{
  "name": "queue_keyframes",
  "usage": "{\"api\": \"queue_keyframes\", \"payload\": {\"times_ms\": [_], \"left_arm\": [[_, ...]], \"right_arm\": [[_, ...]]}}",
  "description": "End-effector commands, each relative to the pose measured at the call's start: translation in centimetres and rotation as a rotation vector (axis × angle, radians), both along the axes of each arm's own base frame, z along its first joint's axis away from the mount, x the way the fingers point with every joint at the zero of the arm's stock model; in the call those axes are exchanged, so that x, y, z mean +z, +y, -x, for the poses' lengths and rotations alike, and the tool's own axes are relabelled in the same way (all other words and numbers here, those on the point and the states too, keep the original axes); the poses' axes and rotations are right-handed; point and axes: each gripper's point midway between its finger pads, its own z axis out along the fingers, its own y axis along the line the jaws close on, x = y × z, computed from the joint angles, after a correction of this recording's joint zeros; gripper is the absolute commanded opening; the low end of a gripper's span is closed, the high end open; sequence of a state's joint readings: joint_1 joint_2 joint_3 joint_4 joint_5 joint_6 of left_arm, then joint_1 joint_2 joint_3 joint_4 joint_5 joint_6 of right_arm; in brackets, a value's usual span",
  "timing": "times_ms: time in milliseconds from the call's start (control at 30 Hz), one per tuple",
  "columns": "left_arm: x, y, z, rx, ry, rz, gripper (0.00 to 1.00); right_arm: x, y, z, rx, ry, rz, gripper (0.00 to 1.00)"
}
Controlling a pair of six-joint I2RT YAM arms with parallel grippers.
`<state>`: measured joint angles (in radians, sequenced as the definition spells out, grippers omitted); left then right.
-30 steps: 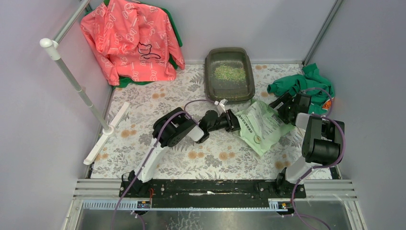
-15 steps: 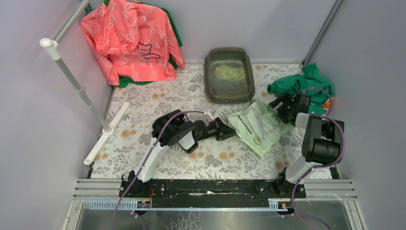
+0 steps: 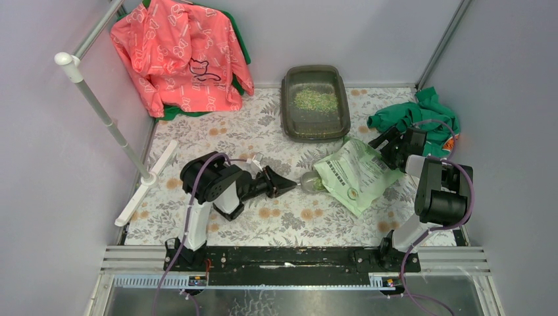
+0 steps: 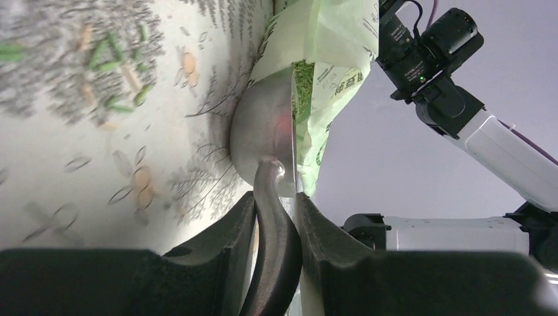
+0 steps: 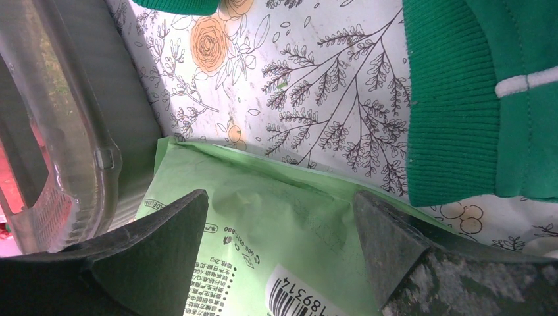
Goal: Fill the litter box with clean litter
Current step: 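Scoop the cat litter from the cat litter bag.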
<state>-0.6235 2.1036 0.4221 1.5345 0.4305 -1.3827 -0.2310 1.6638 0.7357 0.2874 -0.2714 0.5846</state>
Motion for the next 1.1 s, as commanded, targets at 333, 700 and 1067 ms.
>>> {"api": "queue_keyframes", "payload": {"times_ms": [333, 700, 1067], "left_arm": [[-0.5, 5.6, 2.4, 0.057, -0.038, -0.077, 0.00], [0.9, 8.2, 3.4, 0.107, -0.028, -0.062, 0.00], [5.2, 9.6, 3.3, 0.143, -0.091, 0.034, 0.00]], "right_arm": [[-4.4, 2.9, 4.0, 0.059, 0.201, -0.050, 0.89], [-4.4, 3.0, 3.9, 0.062, 0.206, -0.043, 0.89], [-4.4, 3.1, 3.9, 0.067, 0.207, -0.039, 0.89]]}}
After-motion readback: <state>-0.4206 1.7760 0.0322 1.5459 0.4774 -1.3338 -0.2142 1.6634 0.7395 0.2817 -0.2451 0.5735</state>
